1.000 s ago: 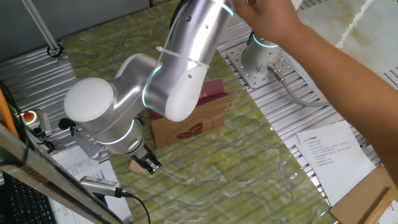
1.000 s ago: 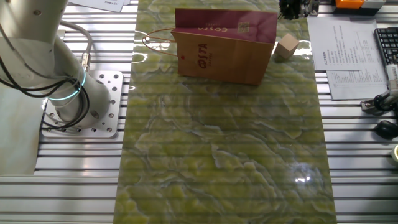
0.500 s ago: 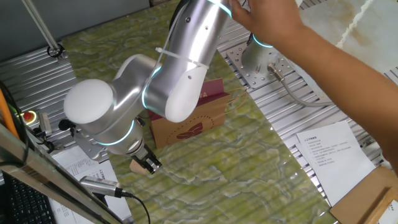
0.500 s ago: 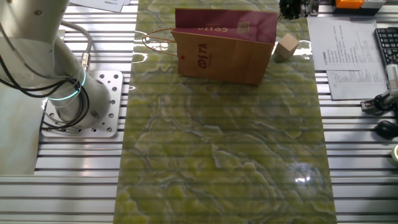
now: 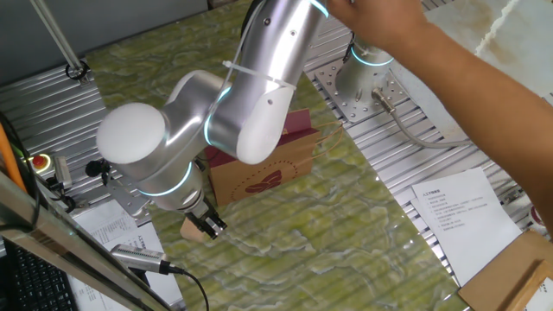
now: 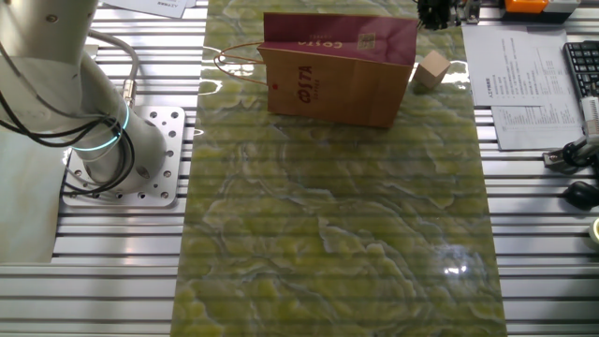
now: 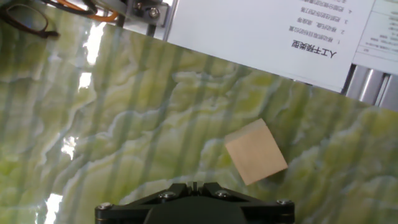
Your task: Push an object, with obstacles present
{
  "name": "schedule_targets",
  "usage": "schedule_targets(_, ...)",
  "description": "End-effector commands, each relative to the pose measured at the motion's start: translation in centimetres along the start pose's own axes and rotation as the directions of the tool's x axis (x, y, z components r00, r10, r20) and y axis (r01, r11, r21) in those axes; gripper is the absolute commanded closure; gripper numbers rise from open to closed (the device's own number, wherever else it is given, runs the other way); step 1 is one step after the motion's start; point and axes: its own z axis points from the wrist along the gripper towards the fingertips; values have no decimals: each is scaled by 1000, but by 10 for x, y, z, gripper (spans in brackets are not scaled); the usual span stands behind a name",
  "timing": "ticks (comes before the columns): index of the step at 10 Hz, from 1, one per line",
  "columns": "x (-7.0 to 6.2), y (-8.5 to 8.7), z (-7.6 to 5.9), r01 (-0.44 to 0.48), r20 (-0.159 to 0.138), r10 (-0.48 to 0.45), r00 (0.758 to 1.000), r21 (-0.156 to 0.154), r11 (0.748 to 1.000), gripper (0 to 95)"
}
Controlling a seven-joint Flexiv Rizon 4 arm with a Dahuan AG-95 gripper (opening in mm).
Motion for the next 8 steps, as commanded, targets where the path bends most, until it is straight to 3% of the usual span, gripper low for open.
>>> schedule_targets(1,0,0,0,-2,0,2,1000,-1,1000,950)
schedule_targets(4,-14,4,-1,-6,3,6,1000,-1,1000,950)
schedule_targets(6,-32,0,5,-7,12,7,1000,-2,1000,950)
schedule_targets(8,-39,-2,9,-1,18,1,1000,-9,1000,950)
